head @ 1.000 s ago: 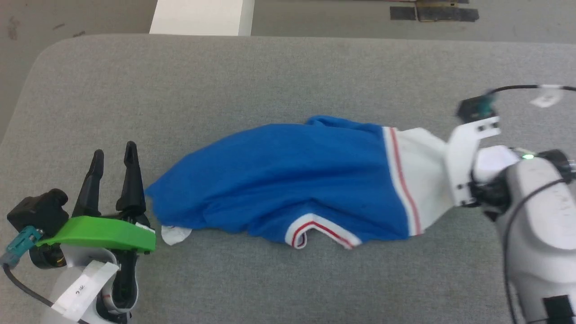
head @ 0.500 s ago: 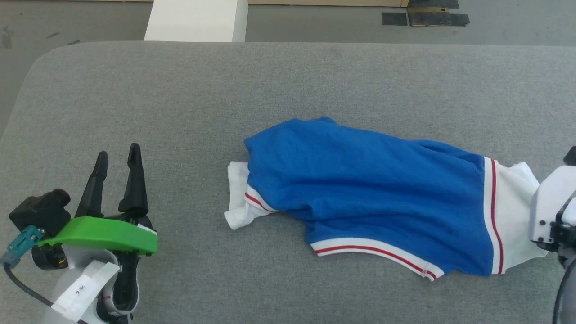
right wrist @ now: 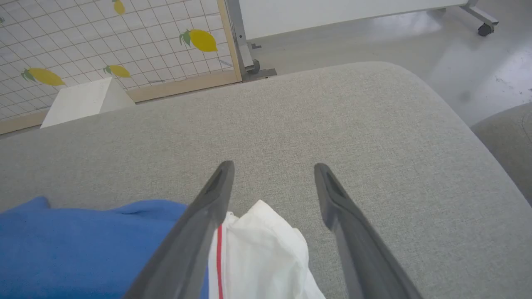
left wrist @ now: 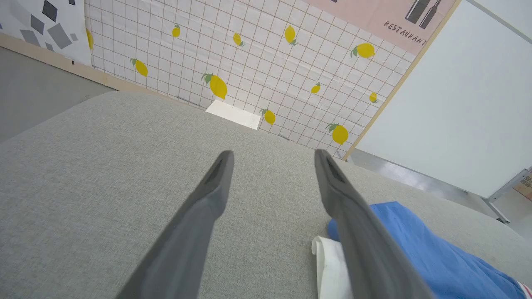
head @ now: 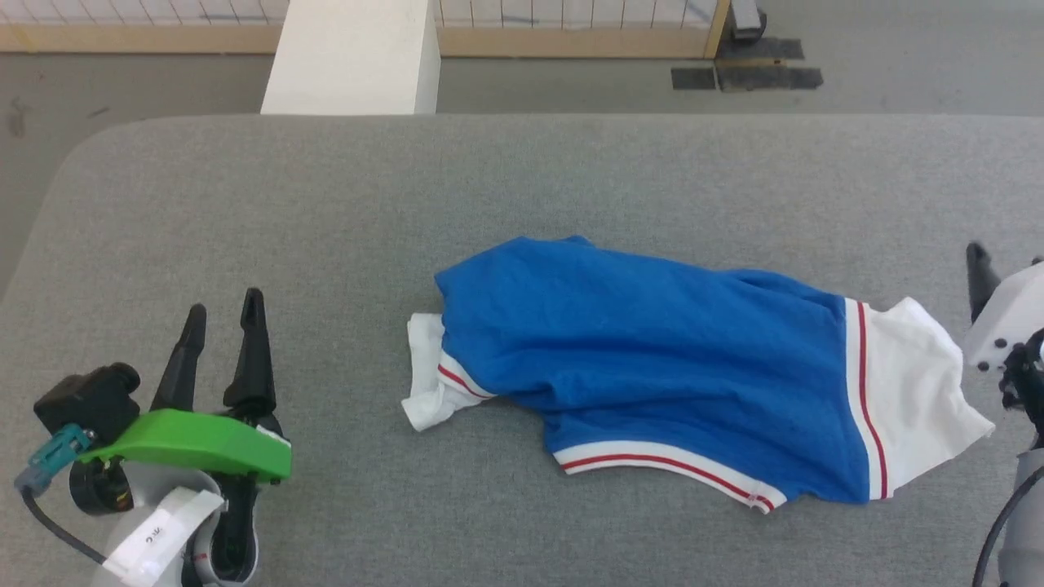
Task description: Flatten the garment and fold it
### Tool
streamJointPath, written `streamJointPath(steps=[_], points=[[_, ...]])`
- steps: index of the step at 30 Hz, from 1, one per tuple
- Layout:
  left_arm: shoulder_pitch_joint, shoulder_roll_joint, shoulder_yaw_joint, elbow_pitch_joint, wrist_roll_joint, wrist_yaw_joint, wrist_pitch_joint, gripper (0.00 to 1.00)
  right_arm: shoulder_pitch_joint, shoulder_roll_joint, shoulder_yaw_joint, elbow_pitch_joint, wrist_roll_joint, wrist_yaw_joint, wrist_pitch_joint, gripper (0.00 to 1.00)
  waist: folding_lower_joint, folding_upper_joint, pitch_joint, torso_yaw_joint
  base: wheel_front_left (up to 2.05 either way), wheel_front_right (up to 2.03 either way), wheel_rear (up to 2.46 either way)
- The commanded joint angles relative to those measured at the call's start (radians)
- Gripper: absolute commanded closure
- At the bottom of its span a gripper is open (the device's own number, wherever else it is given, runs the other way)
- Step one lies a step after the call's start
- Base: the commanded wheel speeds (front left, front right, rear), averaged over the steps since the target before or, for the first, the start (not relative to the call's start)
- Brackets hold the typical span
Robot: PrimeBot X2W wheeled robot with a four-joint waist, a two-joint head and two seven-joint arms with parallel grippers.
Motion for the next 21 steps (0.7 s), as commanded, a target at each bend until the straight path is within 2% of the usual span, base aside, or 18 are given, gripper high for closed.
streamJointPath(steps=[1,5,10,18,21], points=[[0.014,0.003,-0.004,0.001,0.002,0.007,0.001,0.0,0.004,0.004,0.007,-0.015,0.012,-0.001,-0.056,0.0,0.0,-0.0001,-0.032,-0.009,0.0,0.0,0.0],[0.036,0.001,-0.008,0.002,0.003,0.015,0.004,0.0,0.045,0.012,0.013,-0.038,0.057,-0.001,-0.22,0.0,0.0,-0.0001,-0.069,-0.016,0.0,0.0,0.0],[0.07,-0.002,-0.016,0.0,0.004,0.026,0.01,0.0,0.133,0.02,0.028,-0.068,0.107,-0.001,-0.371,0.0,0.0,-0.0001,-0.111,-0.023,0.0,0.0,0.0],[0.101,-0.015,-0.031,-0.005,-0.002,0.041,0.024,0.0,0.237,0.026,0.035,-0.084,0.158,-0.001,-0.457,0.0,0.0,-0.0001,-0.124,-0.028,0.0,0.0,0.0],[0.072,-0.015,-0.069,0.022,0.002,0.056,0.097,0.0,0.244,0.026,0.039,-0.071,0.175,-0.001,-0.458,0.0,0.0,-0.0001,-0.117,-0.028,0.0,0.0,0.0]])
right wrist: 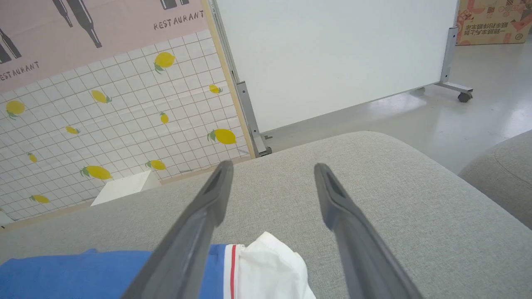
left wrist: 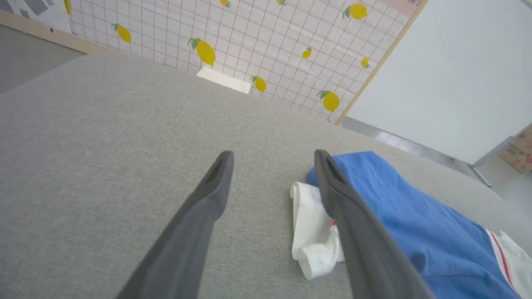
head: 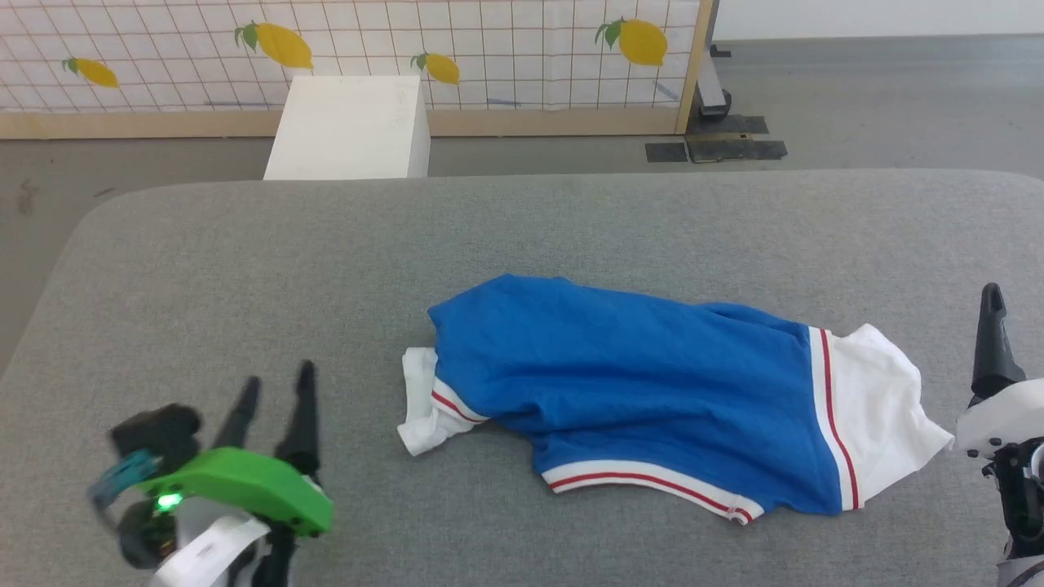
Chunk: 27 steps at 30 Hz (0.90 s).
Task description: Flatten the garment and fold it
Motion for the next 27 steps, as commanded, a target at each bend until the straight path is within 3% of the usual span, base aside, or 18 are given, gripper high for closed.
streamJointPath(steps=[1,6,10,15,21,27], points=[[-0.026,-0.003,-0.021,0.014,0.008,0.015,0.043,0.0,0.008,0.002,0.003,0.003,0.001,-0.001,-0.004,0.0,0.0,-0.0001,0.004,0.001,0.0,0.0,0.0],[-0.143,0.015,-0.114,0.067,0.018,0.054,0.304,0.0,-0.005,0.002,0.002,0.011,-0.002,-0.001,0.001,0.0,0.0,-0.0001,0.023,0.005,0.0,0.0,0.0],[-0.253,0.04,-0.199,0.117,0.028,0.087,0.578,0.0,-0.01,0.002,0.004,0.022,-0.008,-0.001,-0.002,0.0,0.0,-0.0001,0.041,0.007,0.0,0.0,0.0],[-0.373,0.067,-0.299,0.183,0.049,0.101,0.867,0.0,-0.022,0.002,0.016,0.037,-0.002,-0.001,-0.01,0.0,0.0,-0.0001,0.069,-0.007,0.0,0.0,0.0],[-0.45,0.073,-0.358,0.234,0.064,0.09,1.006,0.0,-0.043,0.002,0.022,0.047,0.0,-0.001,-0.018,0.0,0.0,-0.0001,0.109,-0.032,0.0,0.0,0.0],[-0.474,0.067,-0.385,0.288,0.064,0.071,1.039,0.0,-0.057,0.002,0.018,0.056,0.001,-0.001,-0.025,0.0,0.0,-0.0001,0.136,-0.052,0.0,0.0,0.0]])
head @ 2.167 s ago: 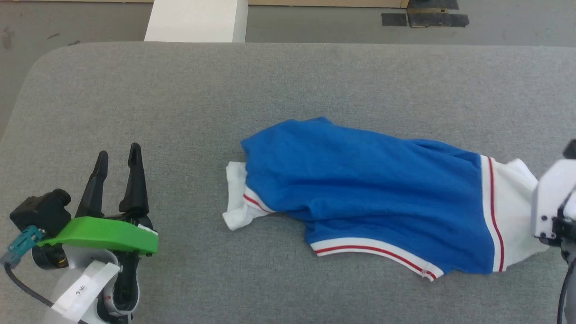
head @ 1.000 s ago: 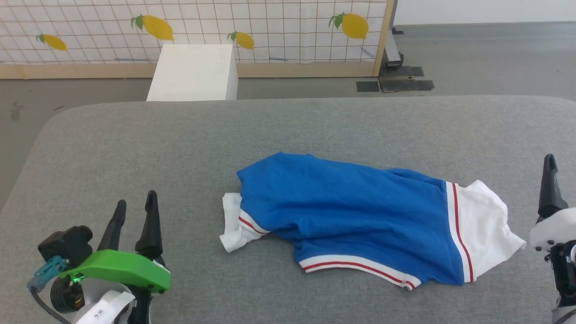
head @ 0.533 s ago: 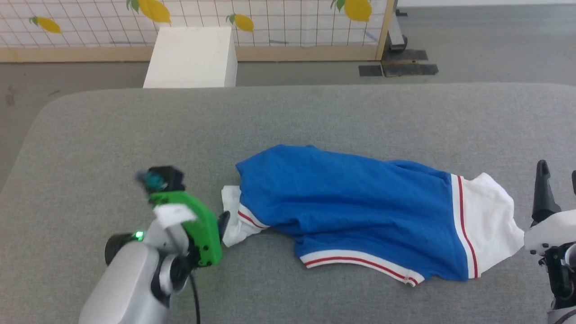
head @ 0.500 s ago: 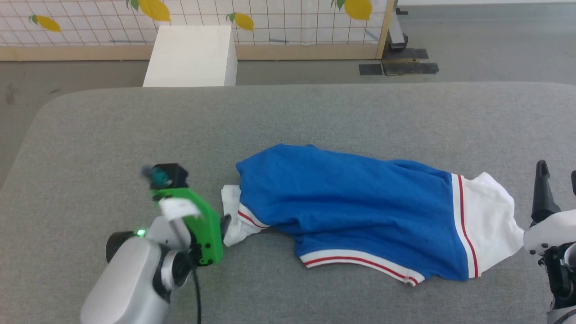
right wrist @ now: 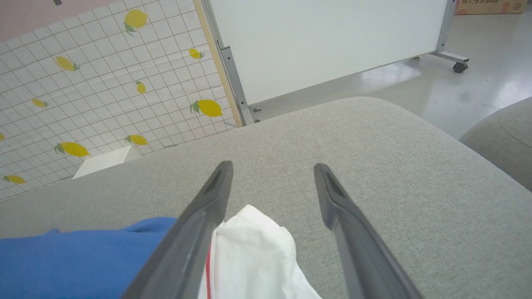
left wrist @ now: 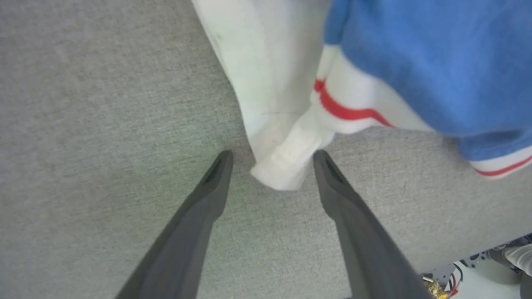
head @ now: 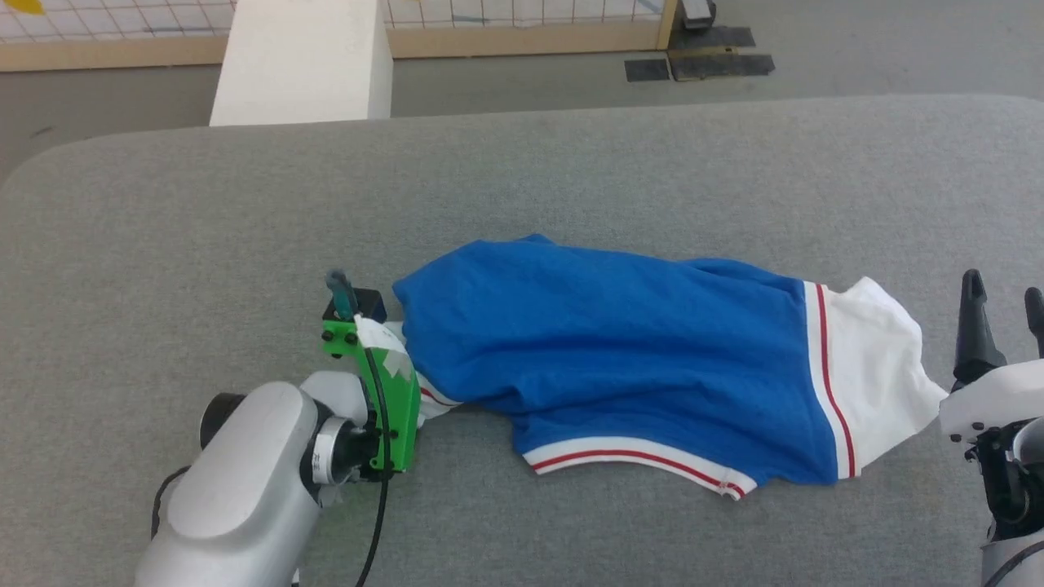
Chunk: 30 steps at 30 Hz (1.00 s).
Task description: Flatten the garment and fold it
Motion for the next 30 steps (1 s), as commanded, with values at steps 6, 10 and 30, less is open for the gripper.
streamJointPath(steps=[6,10,30], points=[[-0.009,-0.015,-0.007,0.052,-0.01,-0.031,-0.038,1.0,-0.021,0.0,-0.007,0.023,0.002,-0.001,-0.017,0.0,0.0,-0.0001,0.024,-0.017,0.0,0.0,0.0],[-0.009,-0.024,-0.007,0.067,-0.021,-0.051,-0.073,1.0,-0.019,0.0,-0.009,0.04,0.001,-0.001,-0.02,0.0,0.0,-0.0001,0.011,-0.007,0.0,0.0,0.0],[0.12,-0.006,0.174,-0.119,-0.139,0.017,-0.247,1.0,-0.024,-0.036,-0.021,0.072,-0.212,-0.001,0.462,0.0,0.0,-0.0001,-0.001,-0.006,0.0,0.0,0.0]])
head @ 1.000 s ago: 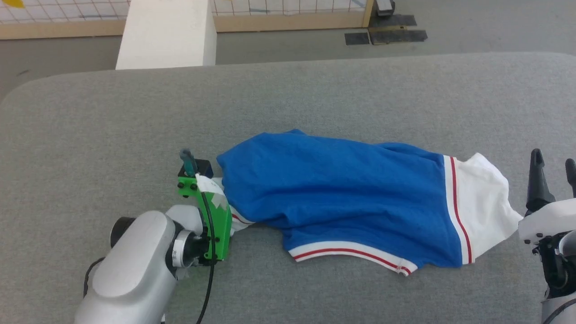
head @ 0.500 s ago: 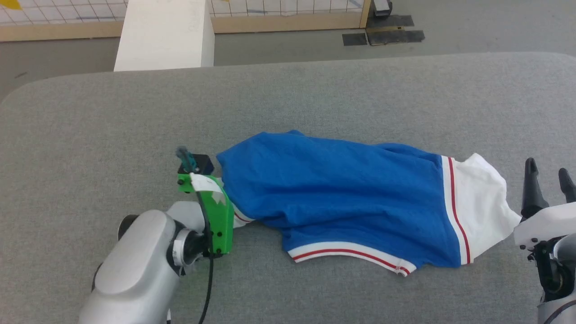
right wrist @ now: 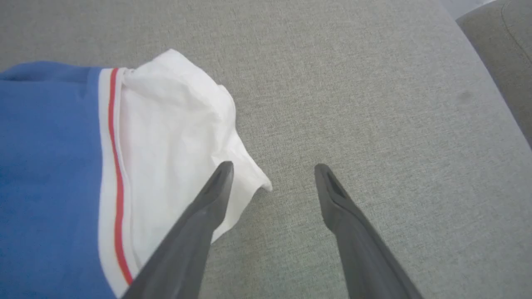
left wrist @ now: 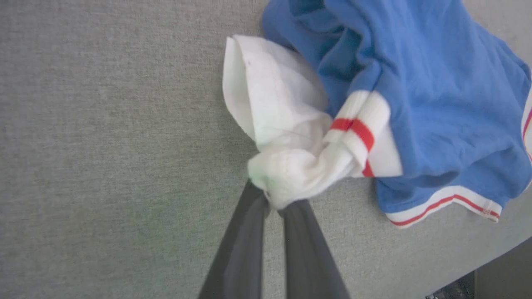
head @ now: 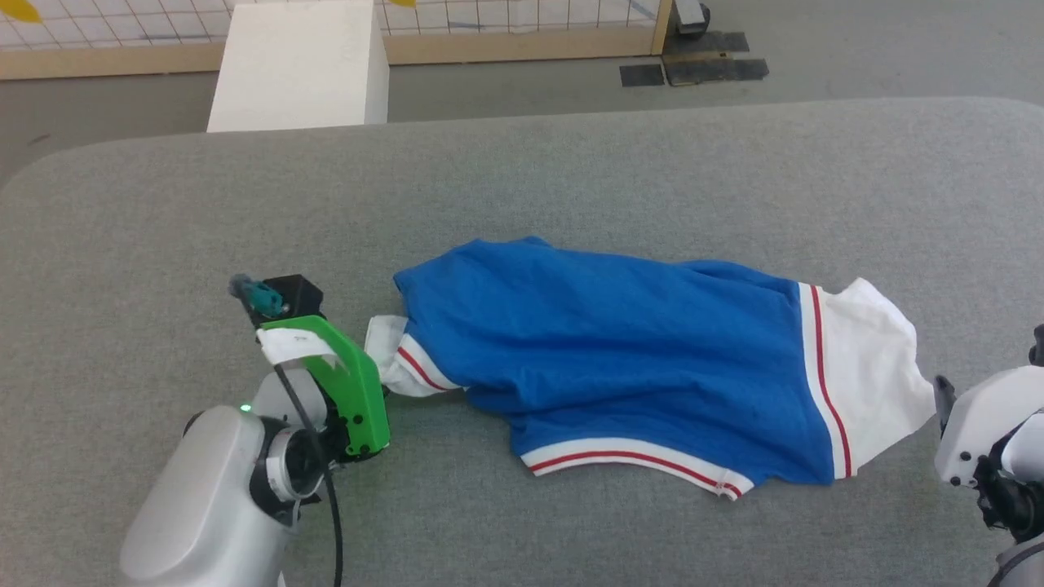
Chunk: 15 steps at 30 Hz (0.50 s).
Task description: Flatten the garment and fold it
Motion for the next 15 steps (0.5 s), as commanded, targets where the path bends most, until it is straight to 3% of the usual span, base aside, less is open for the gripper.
streamJointPath(steps=[1,8,15], points=[[0.017,0.014,0.006,-0.027,-0.001,0.009,-0.007,1.0,-0.03,-0.005,0.005,0.006,-0.013,-0.001,0.048,0.0,0.0,-0.0001,0.015,-0.002,0.0,0.0,0.0],[0.056,0.033,0.027,-0.134,-0.008,0.032,-0.01,1.0,-0.087,-0.039,0.049,0.031,-0.069,-0.001,0.238,0.0,0.0,-0.0001,0.068,0.016,0.0,0.0,0.0],[0.058,0.037,0.032,-0.179,-0.011,0.04,-0.011,1.0,-0.113,-0.053,0.1,0.05,-0.081,-0.001,0.356,0.0,0.0,-0.0001,0.119,0.038,0.0,0.0,0.0]])
